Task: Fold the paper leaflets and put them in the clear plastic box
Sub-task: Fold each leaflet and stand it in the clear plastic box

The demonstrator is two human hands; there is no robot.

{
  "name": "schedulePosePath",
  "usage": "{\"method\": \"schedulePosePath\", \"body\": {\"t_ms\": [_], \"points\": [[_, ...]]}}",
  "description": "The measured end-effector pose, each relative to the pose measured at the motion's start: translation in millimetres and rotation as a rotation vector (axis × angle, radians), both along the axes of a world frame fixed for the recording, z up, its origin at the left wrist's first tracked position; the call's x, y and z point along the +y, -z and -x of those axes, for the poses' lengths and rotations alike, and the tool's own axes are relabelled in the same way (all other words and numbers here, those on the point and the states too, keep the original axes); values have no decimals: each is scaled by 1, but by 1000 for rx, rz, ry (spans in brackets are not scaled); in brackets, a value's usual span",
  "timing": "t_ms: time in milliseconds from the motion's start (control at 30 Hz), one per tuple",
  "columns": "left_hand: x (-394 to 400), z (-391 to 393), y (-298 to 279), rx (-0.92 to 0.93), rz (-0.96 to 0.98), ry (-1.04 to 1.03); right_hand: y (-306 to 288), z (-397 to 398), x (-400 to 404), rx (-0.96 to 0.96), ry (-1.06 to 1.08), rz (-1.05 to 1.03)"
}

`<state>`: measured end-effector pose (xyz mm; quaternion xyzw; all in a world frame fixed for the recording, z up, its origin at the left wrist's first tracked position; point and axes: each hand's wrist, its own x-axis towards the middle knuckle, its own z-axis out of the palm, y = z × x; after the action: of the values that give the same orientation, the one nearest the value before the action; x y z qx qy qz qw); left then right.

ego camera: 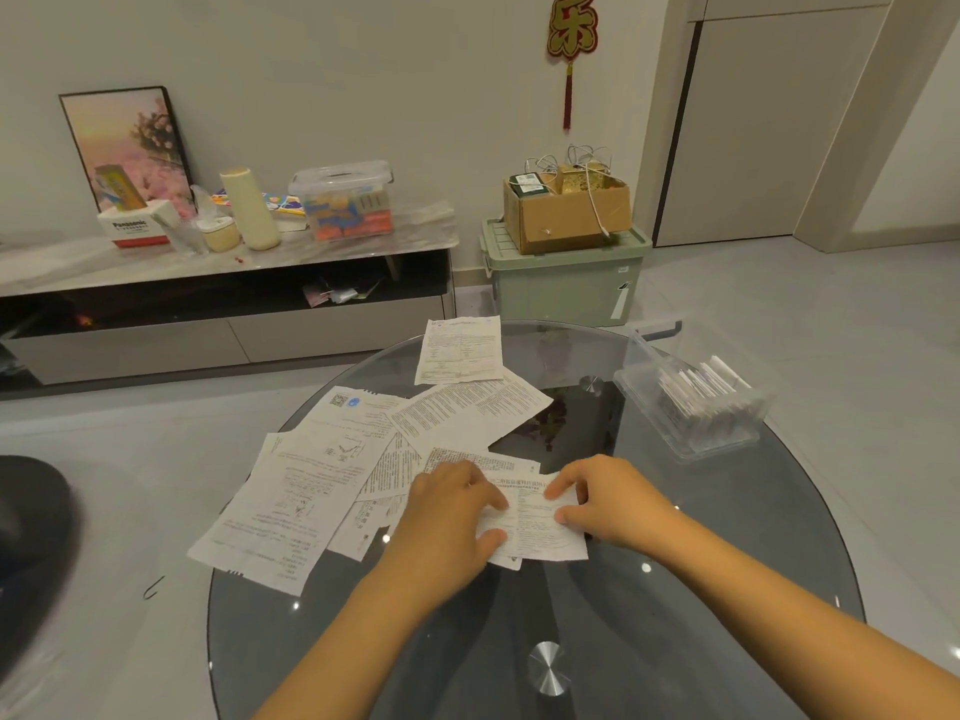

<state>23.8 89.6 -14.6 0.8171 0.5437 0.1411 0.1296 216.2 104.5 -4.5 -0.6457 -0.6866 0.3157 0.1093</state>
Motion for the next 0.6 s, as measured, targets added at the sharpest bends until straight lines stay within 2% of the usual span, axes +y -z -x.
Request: {"method": "schedulePosePath", "body": {"t_ms": [167, 367, 434, 534, 600], "points": [[-16, -13, 5, 35, 124, 93, -18, -8, -4, 261, 69, 267], [-20, -16, 4, 48, 72, 125, -46, -19, -9, 541, 0, 435], [-20, -17, 2, -83, 58, 116, -52, -20, -13, 595, -32, 393], [-18, -19, 1, -304, 108, 12, -51, -15, -15, 626, -16, 176], [-12, -17, 4, -370, 114, -55, -47, -10, -14, 590, -6, 36]]}}
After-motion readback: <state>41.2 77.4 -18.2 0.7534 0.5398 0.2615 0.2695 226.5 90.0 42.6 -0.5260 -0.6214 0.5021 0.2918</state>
